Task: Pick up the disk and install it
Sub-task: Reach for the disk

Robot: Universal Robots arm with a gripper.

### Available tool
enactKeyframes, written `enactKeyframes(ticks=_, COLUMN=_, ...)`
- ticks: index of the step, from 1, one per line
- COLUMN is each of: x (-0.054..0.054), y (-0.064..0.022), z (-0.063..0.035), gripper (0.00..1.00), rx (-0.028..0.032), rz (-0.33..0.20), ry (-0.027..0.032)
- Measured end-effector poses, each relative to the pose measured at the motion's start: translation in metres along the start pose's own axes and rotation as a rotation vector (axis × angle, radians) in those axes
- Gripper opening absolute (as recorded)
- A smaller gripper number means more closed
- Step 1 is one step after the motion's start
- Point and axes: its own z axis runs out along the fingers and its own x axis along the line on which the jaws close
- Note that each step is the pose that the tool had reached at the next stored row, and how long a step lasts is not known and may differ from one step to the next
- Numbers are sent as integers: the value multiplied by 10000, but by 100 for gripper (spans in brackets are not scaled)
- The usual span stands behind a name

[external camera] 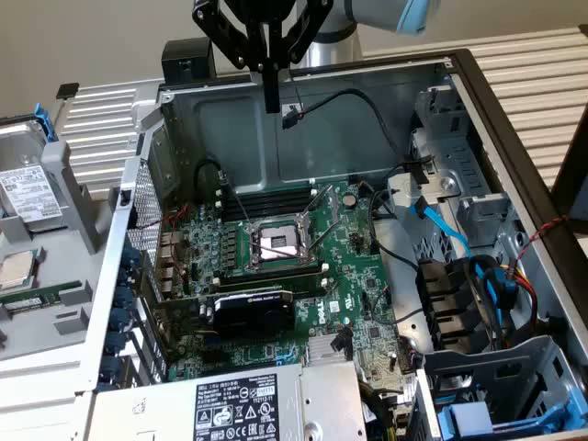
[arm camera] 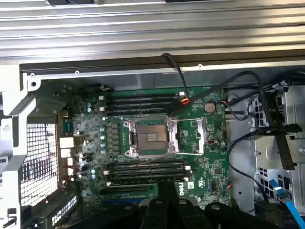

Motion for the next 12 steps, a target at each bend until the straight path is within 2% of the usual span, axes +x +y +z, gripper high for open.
enactKeyframes(ticks=12, x=8, y=-1, z=0, gripper=11, rx=0, rz=-1, ry=0)
